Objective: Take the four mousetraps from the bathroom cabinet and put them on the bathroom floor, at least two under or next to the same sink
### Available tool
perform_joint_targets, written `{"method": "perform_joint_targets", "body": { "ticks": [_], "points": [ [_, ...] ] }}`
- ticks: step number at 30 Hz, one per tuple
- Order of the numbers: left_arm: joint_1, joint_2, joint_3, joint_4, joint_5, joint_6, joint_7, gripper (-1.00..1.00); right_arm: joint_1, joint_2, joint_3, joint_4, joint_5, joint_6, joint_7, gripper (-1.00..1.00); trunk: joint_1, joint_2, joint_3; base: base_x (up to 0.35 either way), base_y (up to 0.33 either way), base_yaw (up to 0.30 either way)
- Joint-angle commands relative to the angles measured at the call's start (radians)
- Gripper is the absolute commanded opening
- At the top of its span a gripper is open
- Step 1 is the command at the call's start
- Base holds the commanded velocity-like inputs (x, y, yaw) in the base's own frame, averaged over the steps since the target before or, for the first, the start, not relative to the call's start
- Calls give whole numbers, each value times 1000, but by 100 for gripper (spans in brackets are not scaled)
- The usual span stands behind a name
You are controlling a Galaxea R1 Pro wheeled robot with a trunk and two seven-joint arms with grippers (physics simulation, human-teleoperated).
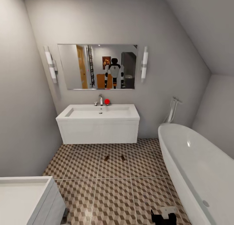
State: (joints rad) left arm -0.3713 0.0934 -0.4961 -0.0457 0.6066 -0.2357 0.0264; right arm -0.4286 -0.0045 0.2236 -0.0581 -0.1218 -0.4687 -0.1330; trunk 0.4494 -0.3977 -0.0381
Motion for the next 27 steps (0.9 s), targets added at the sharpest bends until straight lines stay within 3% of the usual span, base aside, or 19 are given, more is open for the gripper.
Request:
{"method": "perform_joint_targets", "body": {
  "ticks": [1,6,10,12,15,21,27],
  "points": [
    [-1,0,-9,0,5,-2,3,100,-1,-10,12,8,-9,-4,1,100,1,-2,-3,0,0,0],
    [-1,0,-9,0,5,-2,3,100,5,-69,13,35,-10,-22,76,100,1,-2,-3,0,0,0],
    [-1,0,-9,0,5,-2,3,100,39,-119,13,41,-10,-29,194,100,1,-2,-4,0,0,0],
    [-1,0,-9,0,5,-2,3,100,43,-128,13,41,-10,-29,211,100,1,-2,-4,0,0,0],
    [-1,0,-9,0,5,-2,3,100,56,-161,13,43,-11,-30,265,100,1,-2,-4,0,0,0],
    [-1,0,-9,0,5,-2,3,100,80,-160,14,45,-12,-29,279,100,1,-2,-4,0,0,0],
    [-1,0,-9,0,5,-2,3,100,86,-112,13,43,-10,-29,236,100,1,-2,-4,0,0,0]
  ]
}}
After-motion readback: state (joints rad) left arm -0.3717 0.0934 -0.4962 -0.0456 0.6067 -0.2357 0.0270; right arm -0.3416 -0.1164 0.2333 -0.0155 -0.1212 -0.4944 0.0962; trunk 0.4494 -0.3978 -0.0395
